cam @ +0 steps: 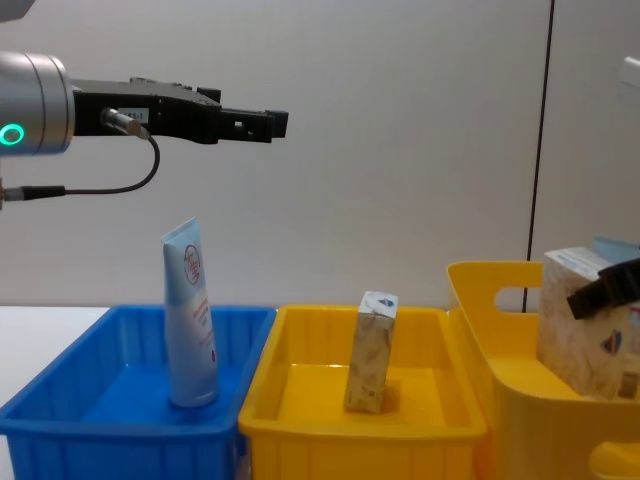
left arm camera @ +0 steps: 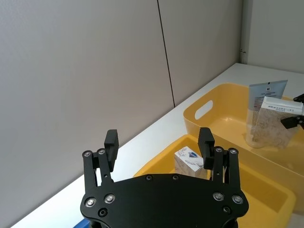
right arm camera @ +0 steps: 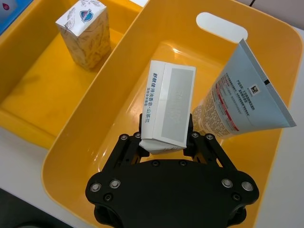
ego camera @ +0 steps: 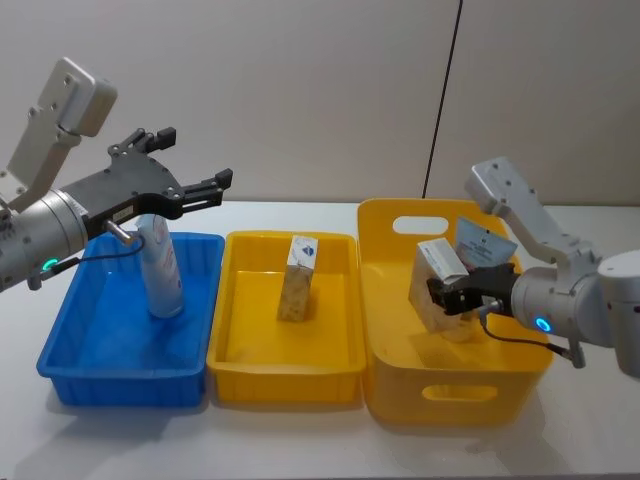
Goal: Bimanual collaborative sorting of washing and personal care products
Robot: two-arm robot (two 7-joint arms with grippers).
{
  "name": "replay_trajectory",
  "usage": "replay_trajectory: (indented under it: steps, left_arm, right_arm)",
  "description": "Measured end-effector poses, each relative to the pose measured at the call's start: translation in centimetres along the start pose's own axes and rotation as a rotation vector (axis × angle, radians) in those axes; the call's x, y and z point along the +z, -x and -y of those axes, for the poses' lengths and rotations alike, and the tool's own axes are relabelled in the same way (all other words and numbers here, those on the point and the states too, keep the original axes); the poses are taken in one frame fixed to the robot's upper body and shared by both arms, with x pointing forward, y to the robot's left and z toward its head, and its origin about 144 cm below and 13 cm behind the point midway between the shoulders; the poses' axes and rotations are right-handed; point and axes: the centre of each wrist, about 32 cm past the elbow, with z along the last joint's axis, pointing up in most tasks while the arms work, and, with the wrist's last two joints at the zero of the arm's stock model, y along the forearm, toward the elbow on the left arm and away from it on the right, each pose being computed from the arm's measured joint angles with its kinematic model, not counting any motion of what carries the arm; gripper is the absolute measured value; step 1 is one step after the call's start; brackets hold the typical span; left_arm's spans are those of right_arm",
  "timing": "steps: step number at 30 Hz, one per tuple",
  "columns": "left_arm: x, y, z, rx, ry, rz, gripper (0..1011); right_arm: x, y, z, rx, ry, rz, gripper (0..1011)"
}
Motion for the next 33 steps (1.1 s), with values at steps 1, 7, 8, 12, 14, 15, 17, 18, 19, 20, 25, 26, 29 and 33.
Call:
replay_trajectory:
  steps: [1, 7, 8, 12, 14, 15, 17, 18, 19, 20, 25, 26, 29, 33]
  left_arm:
    - [0.00, 0.00, 0.00, 0.000, 0.000, 0.000, 1001]
    - [0.00, 0.00, 0.00, 0.000, 0.000, 0.000, 1001]
    - [0.00, 0.00, 0.00, 0.000, 0.000, 0.000, 1001]
    - [0.00, 0.00, 0.00, 0.000, 0.000, 0.000, 1001]
    - [0.00, 0.00, 0.00, 0.000, 0.000, 0.000, 1001]
    - [0.00, 0.00, 0.00, 0.000, 0.000, 0.000, 1001]
    - [0.00, 0.00, 0.00, 0.000, 0.000, 0.000, 1001]
    - [0.00, 0.00, 0.00, 0.000, 0.000, 0.000, 1001]
    - [0.00, 0.00, 0.00, 0.000, 0.000, 0.000, 1001]
    - [0.00, 0.00, 0.00, 0.000, 0.000, 0.000, 1001]
    - [0.00, 0.00, 0.00, 0.000, 0.000, 0.000, 1001]
    - [0.00, 0.00, 0.00, 0.000, 0.000, 0.000, 1001]
    - [0.00, 0.00, 0.00, 0.000, 0.000, 0.000, 1001]
    - [0.00, 0.00, 0.00, 0.000, 0.000, 0.000, 1001]
  right_arm:
    - [-0.05, 0.04, -0.08, -0.002, 0.001, 0.002, 342]
    - [-0.18, 0.17, -0.32, -0.005, 0.001, 0.007, 546]
    - [-0.19, 0.17, -0.34, -0.005, 0.001, 0.008, 566]
    - [-0.25, 0.23, -0.44, -0.007, 0.002, 0.010, 681]
    - [-0.27, 0.25, -0.48, -0.007, 0.002, 0.010, 751]
    - [-0.28, 0.26, -0.50, -0.007, 0.002, 0.011, 794]
    - [-0.30, 0.27, -0.53, -0.008, 0.002, 0.011, 852]
    - [-0.31, 0.27, -0.54, -0.008, 0.003, 0.012, 870]
    - [-0.31, 0.28, -0.56, -0.008, 0.003, 0.012, 921]
    - [-0.32, 0.29, -0.57, -0.009, 0.003, 0.012, 936]
    - [-0.34, 0.32, -0.61, -0.009, 0.002, 0.014, 1002]
    - [-0.34, 0.32, -0.61, -0.009, 0.002, 0.014, 1002]
    - [-0.35, 0.34, -0.64, -0.009, 0.003, 0.014, 1002]
    - [-0.36, 0.35, -0.65, -0.010, 0.002, 0.014, 1002]
